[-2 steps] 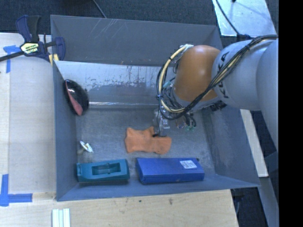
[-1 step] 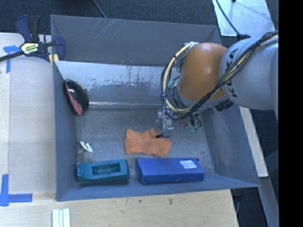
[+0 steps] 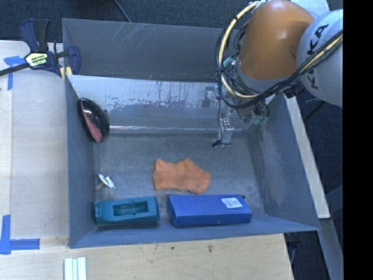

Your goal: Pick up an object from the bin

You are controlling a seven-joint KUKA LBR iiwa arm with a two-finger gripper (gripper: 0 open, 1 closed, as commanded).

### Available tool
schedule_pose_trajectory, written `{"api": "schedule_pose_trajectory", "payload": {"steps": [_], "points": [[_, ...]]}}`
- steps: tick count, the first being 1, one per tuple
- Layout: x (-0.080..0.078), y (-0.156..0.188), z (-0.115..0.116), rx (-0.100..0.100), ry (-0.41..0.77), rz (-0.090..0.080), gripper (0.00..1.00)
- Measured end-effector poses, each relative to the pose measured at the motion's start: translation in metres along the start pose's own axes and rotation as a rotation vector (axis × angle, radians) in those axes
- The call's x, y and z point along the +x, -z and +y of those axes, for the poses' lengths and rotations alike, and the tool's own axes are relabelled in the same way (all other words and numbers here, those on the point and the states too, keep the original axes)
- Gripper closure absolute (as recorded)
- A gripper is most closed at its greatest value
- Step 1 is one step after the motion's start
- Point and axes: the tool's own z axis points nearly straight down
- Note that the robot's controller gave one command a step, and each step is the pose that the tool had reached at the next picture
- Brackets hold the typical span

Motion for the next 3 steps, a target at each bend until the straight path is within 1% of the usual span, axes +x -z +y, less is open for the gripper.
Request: {"api": "schedule_pose_trajectory", "payload": {"steps": [1, 2, 3], "points": [[0.001, -0.001, 0.0, 0.0, 0.0, 0.003, 0.0], [0.014, -0.051, 0.008, 0.0, 0.043, -0.003, 0.0], [0.046, -0.103, 0.018, -0.001, 0.081, 0.004, 0.0]]}}
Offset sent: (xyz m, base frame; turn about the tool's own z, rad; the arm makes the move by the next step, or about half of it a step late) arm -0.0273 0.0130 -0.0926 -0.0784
